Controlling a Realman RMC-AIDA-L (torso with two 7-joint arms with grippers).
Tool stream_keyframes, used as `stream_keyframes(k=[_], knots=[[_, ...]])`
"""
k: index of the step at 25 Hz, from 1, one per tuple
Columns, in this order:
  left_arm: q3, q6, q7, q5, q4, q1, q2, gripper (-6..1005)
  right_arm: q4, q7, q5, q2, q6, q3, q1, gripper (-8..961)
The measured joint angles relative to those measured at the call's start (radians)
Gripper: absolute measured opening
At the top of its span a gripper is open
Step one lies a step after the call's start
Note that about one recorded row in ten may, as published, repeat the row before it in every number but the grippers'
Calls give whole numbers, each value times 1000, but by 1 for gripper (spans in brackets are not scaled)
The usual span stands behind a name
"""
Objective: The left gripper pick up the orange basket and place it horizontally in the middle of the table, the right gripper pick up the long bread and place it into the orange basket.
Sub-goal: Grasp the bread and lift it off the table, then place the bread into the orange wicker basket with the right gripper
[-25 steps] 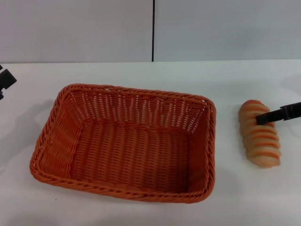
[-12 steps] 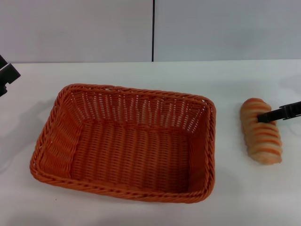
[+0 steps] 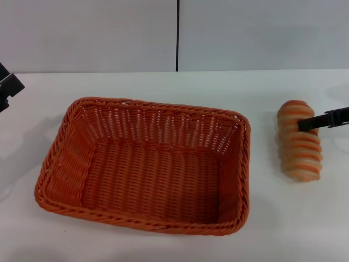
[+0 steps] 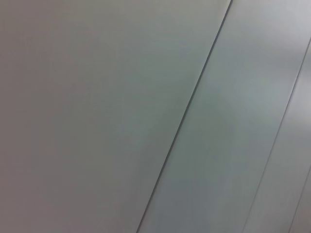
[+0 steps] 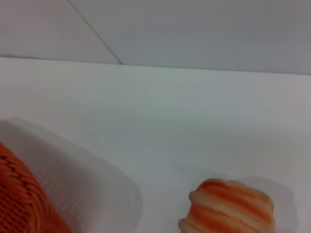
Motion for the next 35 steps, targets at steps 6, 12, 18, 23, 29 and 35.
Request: stream_keyframes(k=[6,12,18,23,29,35], knots=[[0,0,0,-1,-1,0,1,755,-58,0,22,2,-53,2,-12,339],[0,0,0,-2,1,0,3,755,-347,74,64,14,-207,2,-59,317],[-2,0,0,-9,2,0,4,755,-556,136,92,32,-341,6,-53,284],[-2,0,1,-14,4,0,4,755,-584,149,207,44,-394,-38,-24,235],[1,5,2,-19,5,0,3,755,-445,123,356,63,-370,-234,52,187],[0,12,2,-25,1,3,2,755,-266,49,369,82,-263,-374,147,181]])
